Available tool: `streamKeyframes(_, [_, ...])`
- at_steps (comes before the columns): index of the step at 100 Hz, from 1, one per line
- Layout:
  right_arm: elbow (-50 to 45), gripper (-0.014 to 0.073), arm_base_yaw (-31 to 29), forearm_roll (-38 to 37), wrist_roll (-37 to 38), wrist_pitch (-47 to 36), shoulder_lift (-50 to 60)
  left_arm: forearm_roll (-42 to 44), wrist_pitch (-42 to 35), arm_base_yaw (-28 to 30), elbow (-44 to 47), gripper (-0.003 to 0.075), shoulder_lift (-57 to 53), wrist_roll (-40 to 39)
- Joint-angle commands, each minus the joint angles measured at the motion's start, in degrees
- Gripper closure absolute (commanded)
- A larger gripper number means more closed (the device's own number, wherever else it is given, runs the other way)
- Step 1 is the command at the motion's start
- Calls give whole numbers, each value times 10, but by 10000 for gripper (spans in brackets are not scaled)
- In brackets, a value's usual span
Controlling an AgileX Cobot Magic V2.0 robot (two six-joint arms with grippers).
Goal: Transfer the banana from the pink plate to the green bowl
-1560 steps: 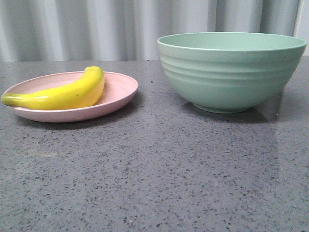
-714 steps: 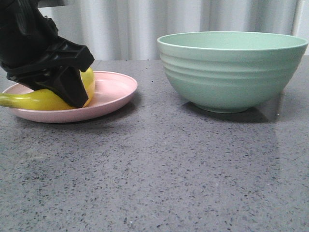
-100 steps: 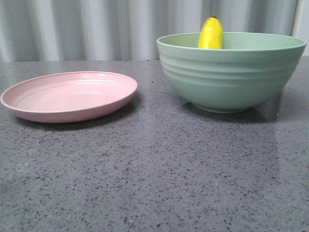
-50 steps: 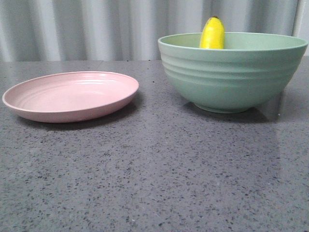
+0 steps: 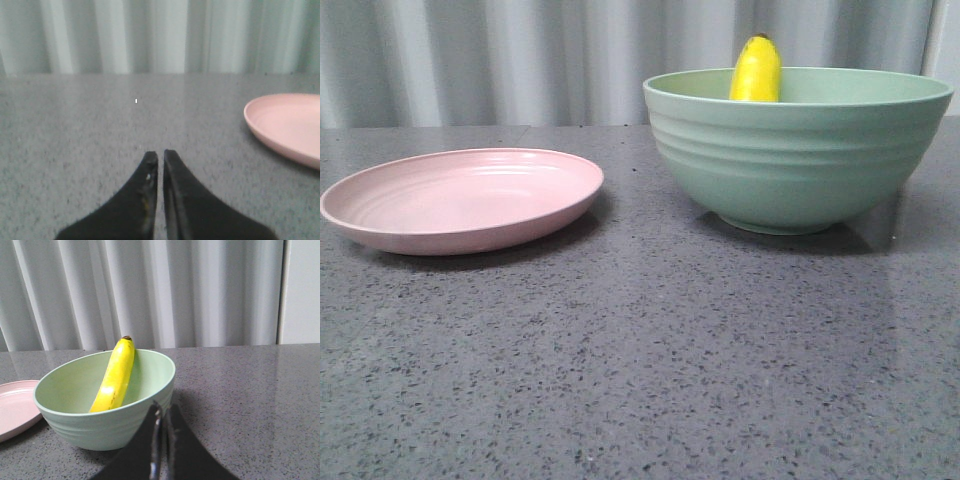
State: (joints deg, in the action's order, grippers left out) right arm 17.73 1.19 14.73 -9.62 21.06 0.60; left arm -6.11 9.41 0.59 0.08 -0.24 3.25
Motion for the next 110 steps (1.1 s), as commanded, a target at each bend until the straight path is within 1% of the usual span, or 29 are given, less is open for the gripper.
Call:
streamKeyframes(1, [13,673,-2,-3,-5,-43,-14,-10,38,3,15,739,-19,-5])
streamKeyframes(5, [13,673,-2,-3,-5,-43,-14,-11,77,3,15,739,-19,-5])
streamKeyframes(11, [13,673,-2,-3,-5,-44,-14,-21,77,1,15,739,-19,-6])
streamKeyframes(92, [12,673,-2,-4,-5,-44,-14,-21,77,1,15,739,-19,-6])
streamKeyframes(97, [1,673,-2,-18,-5,-58,-14,-21,77,1,15,739,-19,-6])
streamKeyframes(104, [-27,673,-3,-62,-3,-96,-14,-21,77,1,15,739,-19,-6])
streamKeyframes(110, [-59,673,-9,-98,49,-153,-14,-21,77,1,15,739,-19,-6])
